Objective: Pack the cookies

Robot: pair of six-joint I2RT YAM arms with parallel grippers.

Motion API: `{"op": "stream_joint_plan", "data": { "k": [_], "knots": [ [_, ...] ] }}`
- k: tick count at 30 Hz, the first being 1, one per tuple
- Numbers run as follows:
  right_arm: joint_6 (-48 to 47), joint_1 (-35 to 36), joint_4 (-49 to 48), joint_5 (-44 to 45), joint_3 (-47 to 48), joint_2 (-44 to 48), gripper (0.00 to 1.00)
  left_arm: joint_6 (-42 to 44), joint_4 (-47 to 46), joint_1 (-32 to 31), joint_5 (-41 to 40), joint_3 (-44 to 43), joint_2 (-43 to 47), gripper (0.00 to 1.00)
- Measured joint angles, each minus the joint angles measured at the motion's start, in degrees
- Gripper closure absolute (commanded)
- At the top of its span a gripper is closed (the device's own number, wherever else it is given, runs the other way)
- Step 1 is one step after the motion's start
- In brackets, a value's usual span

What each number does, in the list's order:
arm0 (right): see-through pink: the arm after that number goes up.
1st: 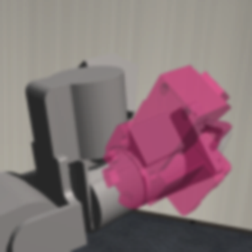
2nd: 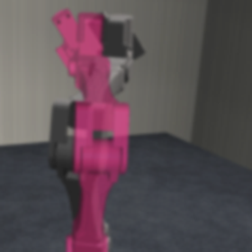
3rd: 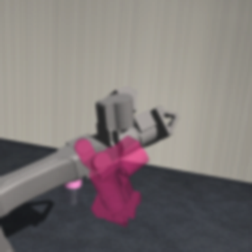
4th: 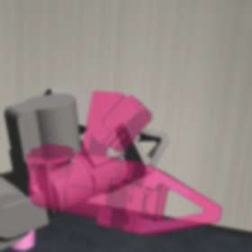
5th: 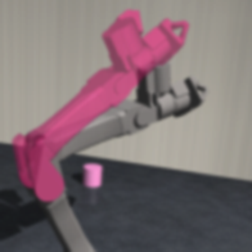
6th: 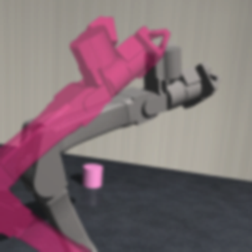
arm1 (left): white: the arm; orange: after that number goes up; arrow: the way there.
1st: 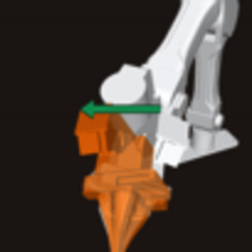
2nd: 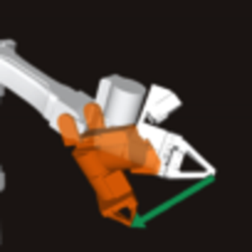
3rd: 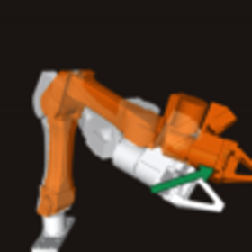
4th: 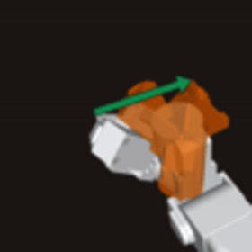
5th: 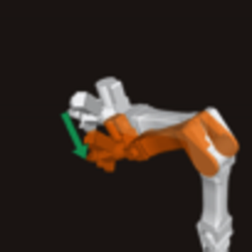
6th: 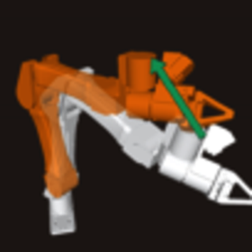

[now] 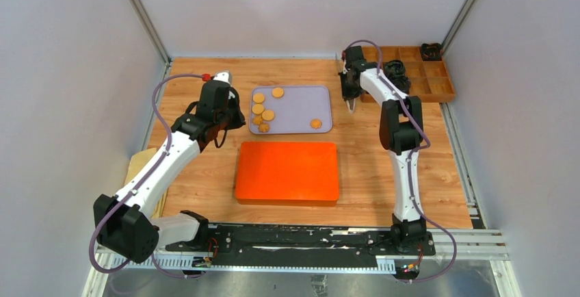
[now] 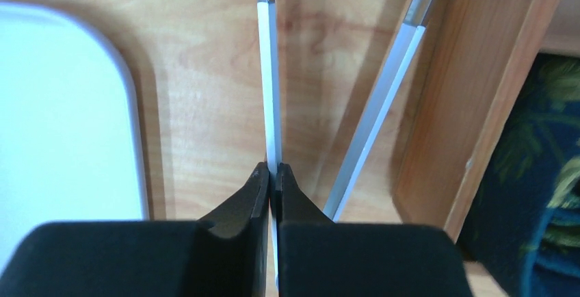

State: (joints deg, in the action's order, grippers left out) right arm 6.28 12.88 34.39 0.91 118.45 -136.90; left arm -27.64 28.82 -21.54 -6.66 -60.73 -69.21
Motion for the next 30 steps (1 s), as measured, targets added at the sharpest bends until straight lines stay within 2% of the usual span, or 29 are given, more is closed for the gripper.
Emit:
{"op": "stream_joint_plan", "data": {
  "k": [4, 16, 20, 27, 29, 30],
  "knots": [
    [1.0, 0.0, -0.1, -2.3, -6.9, 4.8, 1.00, 0.0, 0.0, 0.0, 0.1, 0.7, 0.0, 0.94],
    [4.5, 2.7, 0.7, -5.4, -37.9, 29.6, 1.00, -0.7, -0.4, 0.0, 1.7, 1.6, 0.1, 0.93],
    [5.4, 4.7, 1.0, -5.4, -44.7, 35.4, 1.00, -0.7, -0.5, 0.0, 2.0, 2.0, 0.6, 0.93],
    [6.6, 6.2, 1.3, -5.1, -49.8, 40.0, 1.00, -0.7, -0.4, 0.0, 2.0, 2.7, 2.8, 0.93],
    [6.8, 6.3, 1.3, -5.1, -50.4, 40.4, 0.90, -0.6, -0.4, 0.0, 2.0, 2.7, 3.3, 0.93],
    [7.0, 6.3, 1.3, -5.1, -50.6, 40.4, 0.81, -0.6, -0.4, 0.0, 2.0, 2.7, 3.4, 0.93]
  ]
}}
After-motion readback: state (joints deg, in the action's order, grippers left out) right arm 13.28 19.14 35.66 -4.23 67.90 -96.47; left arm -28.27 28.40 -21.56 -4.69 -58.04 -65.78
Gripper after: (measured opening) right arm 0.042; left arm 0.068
